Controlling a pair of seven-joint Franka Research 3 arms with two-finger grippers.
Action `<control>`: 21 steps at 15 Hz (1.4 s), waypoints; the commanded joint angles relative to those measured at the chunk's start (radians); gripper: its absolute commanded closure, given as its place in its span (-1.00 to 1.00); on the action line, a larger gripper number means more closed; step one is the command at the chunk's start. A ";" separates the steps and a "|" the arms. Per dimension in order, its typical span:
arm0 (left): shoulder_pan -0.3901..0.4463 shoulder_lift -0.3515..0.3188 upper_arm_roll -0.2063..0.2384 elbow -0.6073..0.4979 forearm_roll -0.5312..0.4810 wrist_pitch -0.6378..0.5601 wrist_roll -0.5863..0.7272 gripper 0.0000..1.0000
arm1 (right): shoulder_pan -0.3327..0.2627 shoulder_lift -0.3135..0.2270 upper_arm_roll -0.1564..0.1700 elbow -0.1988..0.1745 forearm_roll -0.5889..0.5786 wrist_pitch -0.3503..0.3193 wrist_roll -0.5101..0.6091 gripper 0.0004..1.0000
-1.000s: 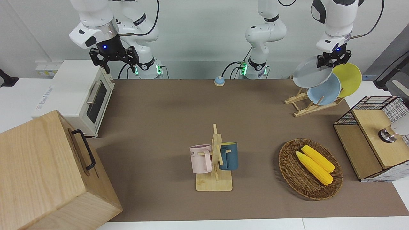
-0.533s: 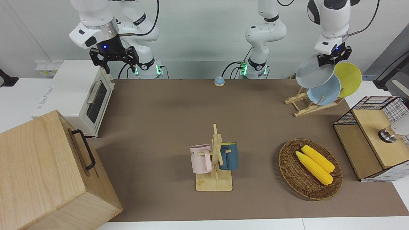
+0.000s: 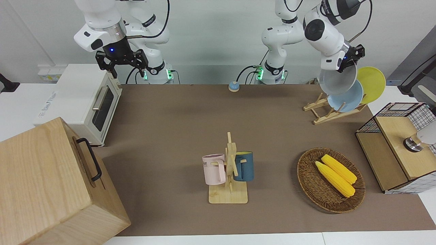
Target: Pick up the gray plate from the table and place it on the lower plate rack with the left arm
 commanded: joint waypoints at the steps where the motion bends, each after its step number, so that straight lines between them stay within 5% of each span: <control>1: -0.013 0.058 -0.026 0.000 0.036 -0.050 -0.100 1.00 | -0.007 -0.002 0.007 0.006 0.007 -0.014 0.000 -0.98; 8: -0.014 0.162 -0.084 0.002 0.035 -0.053 -0.269 1.00 | -0.007 -0.002 0.005 0.006 0.007 -0.014 0.000 -0.98; 21: -0.028 0.302 -0.086 -0.009 0.139 -0.102 -0.421 1.00 | -0.007 -0.002 0.007 0.006 0.007 -0.014 0.000 -0.97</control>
